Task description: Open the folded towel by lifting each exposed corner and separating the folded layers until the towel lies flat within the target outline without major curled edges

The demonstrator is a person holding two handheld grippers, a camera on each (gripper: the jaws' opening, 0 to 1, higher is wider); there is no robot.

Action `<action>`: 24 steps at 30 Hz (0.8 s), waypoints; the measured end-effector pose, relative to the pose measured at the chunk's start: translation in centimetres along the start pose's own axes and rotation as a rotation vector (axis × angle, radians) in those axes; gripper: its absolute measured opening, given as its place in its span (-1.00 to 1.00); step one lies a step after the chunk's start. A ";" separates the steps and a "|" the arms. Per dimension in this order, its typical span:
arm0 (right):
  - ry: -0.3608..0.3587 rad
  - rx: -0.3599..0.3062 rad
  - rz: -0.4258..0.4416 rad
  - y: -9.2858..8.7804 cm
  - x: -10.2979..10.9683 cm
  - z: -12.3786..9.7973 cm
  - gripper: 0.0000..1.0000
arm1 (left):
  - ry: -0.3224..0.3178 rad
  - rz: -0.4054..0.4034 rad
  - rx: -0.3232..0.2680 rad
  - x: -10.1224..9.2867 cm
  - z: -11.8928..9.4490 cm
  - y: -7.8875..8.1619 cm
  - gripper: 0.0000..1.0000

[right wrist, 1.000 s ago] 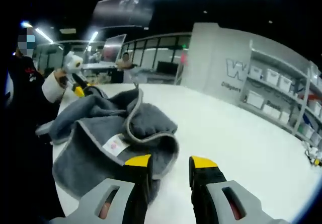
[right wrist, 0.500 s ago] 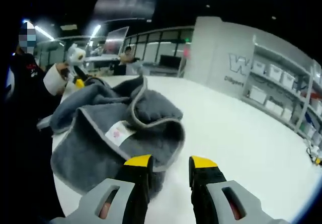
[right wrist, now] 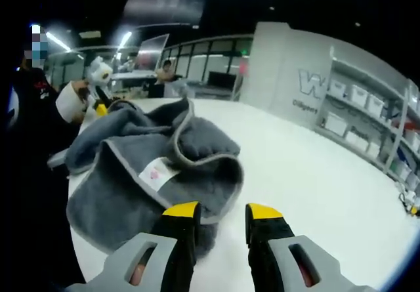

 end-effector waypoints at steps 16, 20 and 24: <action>-0.006 -0.003 0.012 0.0 0.3 -0.1 -0.51 | 0.011 -0.020 0.006 0.0 0.6 -0.2 -0.74; -0.018 -0.009 0.065 -0.3 -0.3 -0.1 -0.51 | 0.037 0.015 -0.012 0.1 0.1 0.1 -0.81; -0.020 -0.012 0.072 -0.3 -0.2 -0.2 -0.51 | 0.034 -0.003 -0.044 0.1 -0.3 0.4 -0.82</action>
Point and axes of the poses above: the point that each gripper's makers call its tool centre point, and the gripper's own axes: z roughly forward along the fingers, x roughly to its left, y roughly out of its top, the point moved 8 cm from there along -z, roughly backward along the fingers, and after that the axes turned 1 degree about -z, right-handed, at the moved point
